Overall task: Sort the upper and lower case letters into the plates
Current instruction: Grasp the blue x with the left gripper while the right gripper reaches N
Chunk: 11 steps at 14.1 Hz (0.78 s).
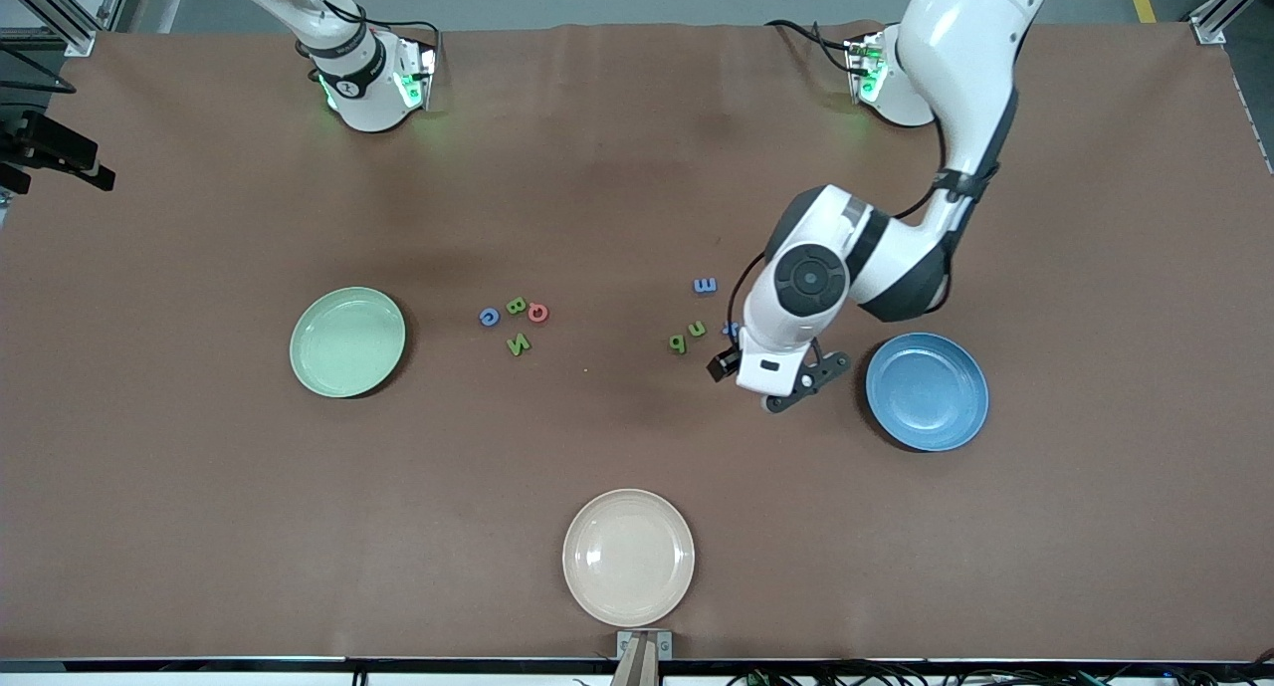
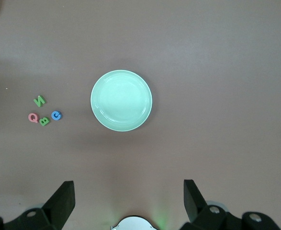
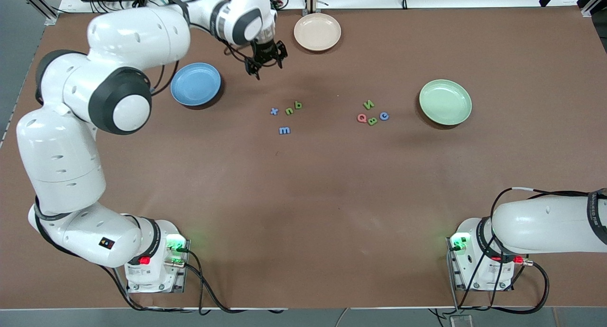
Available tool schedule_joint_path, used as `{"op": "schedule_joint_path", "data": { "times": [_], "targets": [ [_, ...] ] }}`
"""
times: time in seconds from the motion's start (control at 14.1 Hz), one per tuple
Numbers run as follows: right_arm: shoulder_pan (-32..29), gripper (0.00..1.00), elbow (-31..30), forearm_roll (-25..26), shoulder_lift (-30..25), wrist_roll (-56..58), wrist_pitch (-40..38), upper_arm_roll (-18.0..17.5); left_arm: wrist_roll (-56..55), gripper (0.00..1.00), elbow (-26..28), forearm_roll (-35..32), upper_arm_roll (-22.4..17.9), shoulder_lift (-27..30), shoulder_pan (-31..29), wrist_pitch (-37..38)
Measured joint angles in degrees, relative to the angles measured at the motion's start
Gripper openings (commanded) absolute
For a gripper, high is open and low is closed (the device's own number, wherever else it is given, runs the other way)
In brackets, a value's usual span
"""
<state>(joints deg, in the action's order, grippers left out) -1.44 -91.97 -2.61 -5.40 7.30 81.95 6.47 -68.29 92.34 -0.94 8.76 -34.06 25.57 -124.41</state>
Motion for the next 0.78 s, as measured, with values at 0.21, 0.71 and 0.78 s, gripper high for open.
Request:
{"op": "schedule_joint_path", "data": {
  "times": [0.21, 0.71, 0.78],
  "targets": [
    [0.0, 1.00, 0.6, 0.0, 0.0, 0.0, 0.0, -0.4, -6.0, 1.00, 5.3, -0.1, 0.0, -0.1, 1.5, -6.4],
    [-0.5, 1.00, 0.8, 0.1, 4.2, 0.0, 1.9, -0.3, -8.3, 1.00, 15.4, -0.9, -0.2, 0.2, 2.0, -14.3],
    [-0.9, 1.00, 0.7, 0.1, 5.6, 0.0, 2.3, -0.2, -10.2, 1.00, 16.8, -1.0, -0.2, 0.2, 2.0, -17.3]
  ]
}}
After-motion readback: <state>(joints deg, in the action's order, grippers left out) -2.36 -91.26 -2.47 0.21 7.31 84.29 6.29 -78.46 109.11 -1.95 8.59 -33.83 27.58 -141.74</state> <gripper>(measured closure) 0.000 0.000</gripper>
